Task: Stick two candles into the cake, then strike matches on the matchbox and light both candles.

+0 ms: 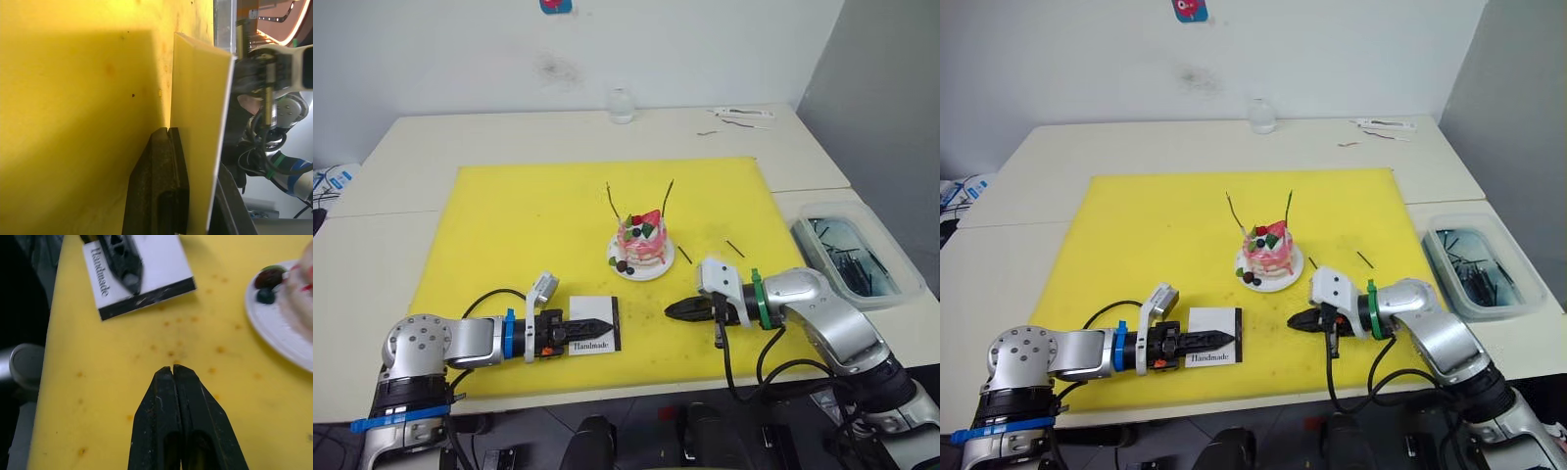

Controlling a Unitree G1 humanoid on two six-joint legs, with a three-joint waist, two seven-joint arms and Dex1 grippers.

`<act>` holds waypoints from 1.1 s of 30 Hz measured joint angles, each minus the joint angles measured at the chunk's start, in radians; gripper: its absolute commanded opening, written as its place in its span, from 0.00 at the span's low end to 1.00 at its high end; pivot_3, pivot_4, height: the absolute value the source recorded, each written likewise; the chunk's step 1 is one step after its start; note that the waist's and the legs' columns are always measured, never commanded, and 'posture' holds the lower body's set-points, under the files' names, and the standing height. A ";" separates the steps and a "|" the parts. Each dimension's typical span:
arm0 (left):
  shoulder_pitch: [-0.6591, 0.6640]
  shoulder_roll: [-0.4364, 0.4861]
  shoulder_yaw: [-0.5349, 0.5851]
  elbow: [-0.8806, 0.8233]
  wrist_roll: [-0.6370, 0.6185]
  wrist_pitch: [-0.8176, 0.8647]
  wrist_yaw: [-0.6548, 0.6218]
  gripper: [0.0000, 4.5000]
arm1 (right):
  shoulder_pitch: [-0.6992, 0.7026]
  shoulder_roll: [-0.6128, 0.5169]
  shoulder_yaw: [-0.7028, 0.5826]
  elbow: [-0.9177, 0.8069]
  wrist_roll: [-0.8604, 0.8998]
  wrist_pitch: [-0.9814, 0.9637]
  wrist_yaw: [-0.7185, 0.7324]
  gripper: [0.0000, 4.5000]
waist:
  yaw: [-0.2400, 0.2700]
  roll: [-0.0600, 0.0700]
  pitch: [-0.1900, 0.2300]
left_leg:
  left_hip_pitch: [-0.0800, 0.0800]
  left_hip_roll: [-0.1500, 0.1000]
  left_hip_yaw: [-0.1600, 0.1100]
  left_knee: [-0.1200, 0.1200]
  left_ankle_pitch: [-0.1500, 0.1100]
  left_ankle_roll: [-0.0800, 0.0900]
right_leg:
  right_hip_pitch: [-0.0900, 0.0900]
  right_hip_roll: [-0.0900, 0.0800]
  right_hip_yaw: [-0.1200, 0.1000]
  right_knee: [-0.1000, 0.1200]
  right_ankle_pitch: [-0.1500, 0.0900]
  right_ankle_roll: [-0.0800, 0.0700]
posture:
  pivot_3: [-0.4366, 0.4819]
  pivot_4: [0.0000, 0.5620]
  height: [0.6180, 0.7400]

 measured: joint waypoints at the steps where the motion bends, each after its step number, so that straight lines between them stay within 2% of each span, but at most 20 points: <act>1: 0.004 0.020 0.004 0.002 -0.016 0.001 0.000 0.00 | 0.001 -0.001 -0.028 -0.015 0.020 0.021 -0.015 0.00 | -0.001 0.000 0.000 | 0.000 0.001 0.000 0.000 0.000 0.000 | -0.001 0.000 0.000 0.000 0.000 0.000 | 0.48 0.27 1.00; 6: -0.006 0.131 0.057 0.032 -0.076 0.001 -0.002 0.00 | 0.022 -0.009 -0.127 -0.054 0.070 0.093 -0.086 0.00 | 0.000 0.000 0.000 | -0.003 0.000 0.000 -0.002 -0.001 -0.001 | -0.004 0.001 0.000 0.000 -0.001 -0.002 | 0.48 0.27 1.00; 12: -0.156 0.230 0.128 0.041 -0.184 -0.020 -0.090 0.00 | 0.063 0.008 -0.241 -0.074 0.080 0.099 -0.221 0.00 | 0.011 -0.003 0.002 | -0.015 -0.002 0.000 0.000 -0.001 -0.003 | -0.013 0.000 0.000 -0.002 0.003 0.005 | 0.48 0.27 1.00; 15: -0.197 0.243 0.143 0.032 -0.192 -0.056 -0.106 0.00 | 0.099 0.002 -0.268 -0.067 0.070 0.090 -0.258 0.00 | 0.009 -0.003 0.002 | -0.016 -0.002 0.001 0.000 0.000 -0.005 | -0.014 -0.001 0.000 -0.002 0.002 0.004 | 0.48 0.27 1.00; 21: -0.233 0.240 0.142 -0.033 -0.135 -0.177 -0.127 0.00 | 0.135 0.011 -0.298 -0.028 0.021 0.026 -0.365 0.00 | 0.005 -0.003 0.002 | -0.016 -0.001 0.002 0.000 -0.001 -0.004 | -0.015 0.000 0.000 -0.002 0.002 0.004 | 0.48 0.27 1.00; 24: -0.237 0.242 0.142 -0.040 -0.099 -0.228 -0.134 0.00 | 0.171 0.002 -0.297 -0.029 0.023 0.014 -0.366 0.00 | 0.006 -0.003 0.002 | -0.016 -0.001 0.001 0.000 -0.001 -0.003 | -0.014 0.000 0.000 -0.002 0.002 0.004 | 0.48 0.27 1.00; 33: -0.226 0.235 0.130 -0.165 0.077 -0.434 -0.238 0.00 | 0.296 -0.192 -0.236 -0.057 0.010 0.027 -0.277 0.00 | 0.007 -0.004 0.002 | -0.016 -0.001 0.002 0.001 -0.002 -0.003 | -0.013 0.000 0.001 -0.002 0.002 0.005 | 0.48 0.27 1.00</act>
